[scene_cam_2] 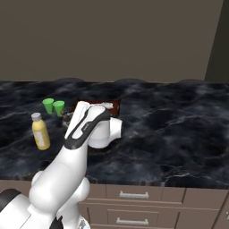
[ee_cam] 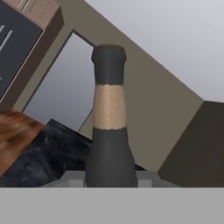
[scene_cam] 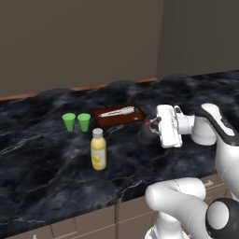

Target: Place the drinks on the dining counter in a tight cluster.

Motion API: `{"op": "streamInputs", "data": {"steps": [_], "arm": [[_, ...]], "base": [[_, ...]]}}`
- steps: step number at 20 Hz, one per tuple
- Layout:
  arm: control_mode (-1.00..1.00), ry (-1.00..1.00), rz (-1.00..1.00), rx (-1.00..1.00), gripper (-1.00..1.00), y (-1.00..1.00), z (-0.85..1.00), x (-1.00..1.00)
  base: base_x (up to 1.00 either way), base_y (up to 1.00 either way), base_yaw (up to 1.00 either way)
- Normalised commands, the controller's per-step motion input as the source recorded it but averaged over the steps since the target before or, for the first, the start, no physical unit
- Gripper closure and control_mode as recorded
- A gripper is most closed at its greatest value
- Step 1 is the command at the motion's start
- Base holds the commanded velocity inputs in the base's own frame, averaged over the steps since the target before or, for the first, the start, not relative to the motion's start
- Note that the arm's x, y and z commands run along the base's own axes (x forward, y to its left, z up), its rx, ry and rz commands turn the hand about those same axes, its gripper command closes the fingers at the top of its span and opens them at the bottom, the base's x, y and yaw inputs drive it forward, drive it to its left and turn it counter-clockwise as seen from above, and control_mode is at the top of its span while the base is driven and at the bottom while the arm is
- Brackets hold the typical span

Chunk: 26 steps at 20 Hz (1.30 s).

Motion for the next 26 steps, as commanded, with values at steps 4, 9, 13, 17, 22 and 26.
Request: {"op": "streamInputs", "data": {"steps": [4,9,13,17,22,26], "arm": [[-1.00,0.38,0.00,0.07,1.00,-0.04,-0.13,0.47],[-1.00,0.52,0.00,0.22,1.00,-0.18,-0.17,0.46],[-1.00,0.12,0.10,0.06,1.00,-0.01,-0.16,0.37],[-1.00,0.00,0.11,-0.11,1.00,0.07,-0.26,0.35],[-1.00,0.00,0.05,-0.15,1.00,0.13,-0.32,0.33],[-1.00,0.01,0.01,-0.01,1.00,0.19,-0.34,0.30]], "base": [[0.00,0.00,0.00],[0.00,0.00,0.00],[0.00,0.00,0.00],[0.00,0.00,0.00],[0.00,0.00,0.00],[0.00,0.00,0.00]]}}
